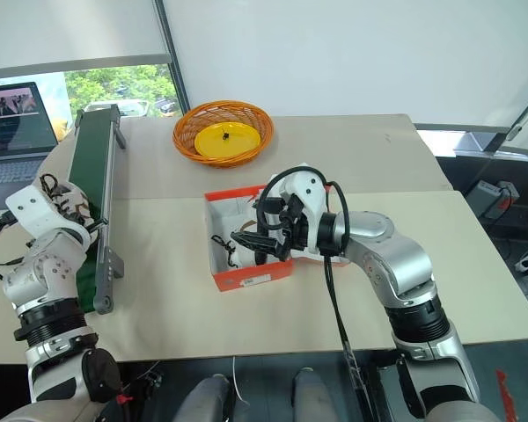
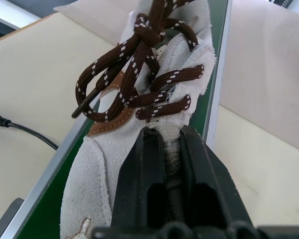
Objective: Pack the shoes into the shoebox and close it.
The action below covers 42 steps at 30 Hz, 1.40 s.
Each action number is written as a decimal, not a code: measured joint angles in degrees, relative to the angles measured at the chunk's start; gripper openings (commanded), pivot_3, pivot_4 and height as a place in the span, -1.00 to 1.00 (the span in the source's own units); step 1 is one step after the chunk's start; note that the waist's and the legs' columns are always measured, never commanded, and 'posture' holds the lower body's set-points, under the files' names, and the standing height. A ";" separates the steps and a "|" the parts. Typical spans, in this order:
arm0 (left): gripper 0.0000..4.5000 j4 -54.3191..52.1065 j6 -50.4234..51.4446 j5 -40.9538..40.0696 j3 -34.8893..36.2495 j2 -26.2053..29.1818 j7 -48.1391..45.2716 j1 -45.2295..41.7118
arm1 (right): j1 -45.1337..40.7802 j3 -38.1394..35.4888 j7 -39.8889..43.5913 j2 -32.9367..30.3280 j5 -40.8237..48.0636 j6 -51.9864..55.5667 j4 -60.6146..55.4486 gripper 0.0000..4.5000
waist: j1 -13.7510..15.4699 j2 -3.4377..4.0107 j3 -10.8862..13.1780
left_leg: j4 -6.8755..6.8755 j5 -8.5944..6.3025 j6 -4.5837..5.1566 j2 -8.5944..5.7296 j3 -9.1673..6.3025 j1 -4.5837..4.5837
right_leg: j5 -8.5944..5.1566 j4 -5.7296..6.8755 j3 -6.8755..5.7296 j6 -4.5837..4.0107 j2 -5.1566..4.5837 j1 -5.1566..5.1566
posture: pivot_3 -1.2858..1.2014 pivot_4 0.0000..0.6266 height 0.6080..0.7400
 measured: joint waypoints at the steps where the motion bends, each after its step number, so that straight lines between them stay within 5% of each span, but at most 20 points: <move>1: -0.99 -1.15 -1.07 0.06 -1.38 -0.04 -0.70 0.08 | -0.16 0.00 -0.04 0.01 0.00 0.00 0.05 1.00 | 0.16 -0.05 0.01 | 0.01 0.00 -0.01 0.00 -0.01 -0.07 | 0.00 -0.01 -0.01 0.00 0.00 -0.05 | 0.03 -0.52 1.00; 9: -0.99 -17.22 -8.08 -2.52 -13.86 -3.58 -10.15 0.67 | -2.37 -0.86 -1.31 1.05 0.71 0.70 1.62 1.00 | 0.99 -0.17 0.01 | 0.00 -0.05 -0.04 -0.02 0.01 -0.32 | 0.02 -0.23 0.00 0.00 -0.06 -0.18 | 0.03 -0.52 1.00; 16: -0.99 -25.92 -7.73 -8.81 -24.18 -9.35 -17.54 6.20 | -11.51 -19.25 -15.86 13.75 18.22 13.94 9.47 1.00 | 0.39 -0.16 0.01 | -0.01 -0.05 -0.03 0.03 0.02 -0.34 | 0.03 -0.14 0.04 -0.03 0.00 -0.25 | 0.03 -0.52 1.00; 23: -0.99 -30.33 -5.08 -11.65 -30.37 -14.94 -17.18 6.08 | -11.93 -22.14 -21.68 15.26 21.21 16.99 10.94 1.00 | 0.75 -0.16 0.01 | 0.01 -0.05 -0.01 -0.01 0.04 -0.38 | 0.03 -0.21 0.01 -0.02 -0.02 -0.21 | 0.03 -0.52 1.00; 42: -0.99 -35.49 1.83 -17.74 -30.31 -15.47 -15.37 3.46 | -11.92 -22.74 -23.60 15.07 21.30 16.72 11.19 1.00 | -0.43 -0.14 0.01 | 0.02 -0.05 0.00 0.01 0.04 -0.36 | 0.02 -0.21 0.03 -0.01 0.02 -0.19 | 0.03 -0.52 1.00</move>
